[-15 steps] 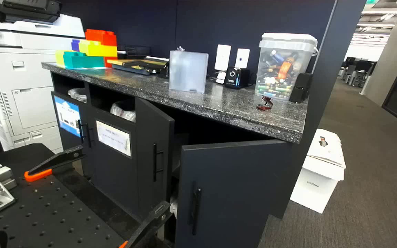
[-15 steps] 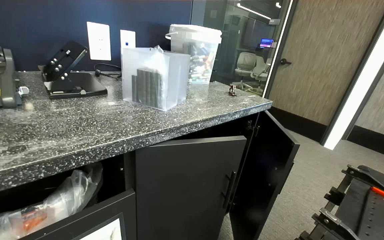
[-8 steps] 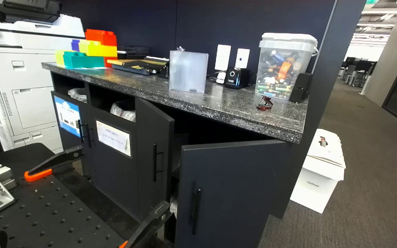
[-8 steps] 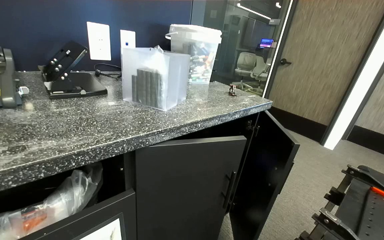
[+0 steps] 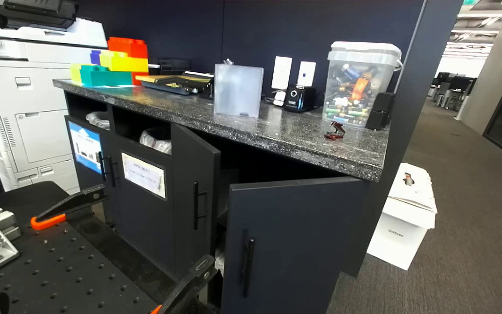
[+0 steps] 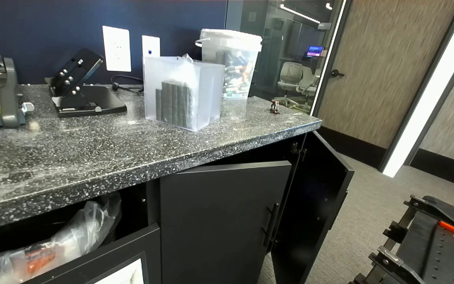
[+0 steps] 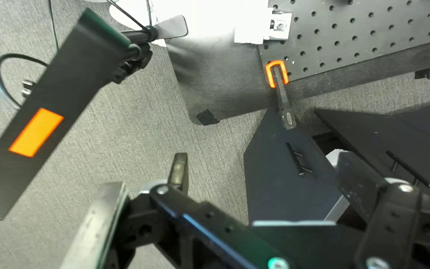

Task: Close the bottom left cabinet drawer

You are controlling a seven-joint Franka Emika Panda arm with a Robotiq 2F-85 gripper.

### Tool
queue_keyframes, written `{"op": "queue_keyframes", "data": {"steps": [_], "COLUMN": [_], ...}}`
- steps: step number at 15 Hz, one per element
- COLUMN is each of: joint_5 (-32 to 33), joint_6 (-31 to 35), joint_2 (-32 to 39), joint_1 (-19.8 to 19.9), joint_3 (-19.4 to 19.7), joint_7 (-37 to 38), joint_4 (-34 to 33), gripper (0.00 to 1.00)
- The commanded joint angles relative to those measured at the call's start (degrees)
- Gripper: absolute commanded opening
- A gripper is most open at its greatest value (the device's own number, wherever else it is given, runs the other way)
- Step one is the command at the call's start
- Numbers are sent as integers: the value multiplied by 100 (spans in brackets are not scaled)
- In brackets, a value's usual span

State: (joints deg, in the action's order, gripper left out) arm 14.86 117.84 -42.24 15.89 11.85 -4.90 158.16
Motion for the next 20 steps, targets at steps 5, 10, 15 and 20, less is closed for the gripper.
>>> {"op": "queue_keyframes", "data": {"steps": [5, 10, 15, 20], "joint_5": [-636, -717, -144, 1421], "joint_6": [1407, 3151, 5062, 5855], "joint_2": [1724, 3133, 5078, 6289], "joint_1": [-905, -1120, -1351, -2372], "joint_3": [-1262, -1978, -2032, -862], "joint_7": [1927, 3485, 5183, 6943], "joint_4": [141, 188, -175, -1138], "gripper": [100, 100, 100, 100]}}
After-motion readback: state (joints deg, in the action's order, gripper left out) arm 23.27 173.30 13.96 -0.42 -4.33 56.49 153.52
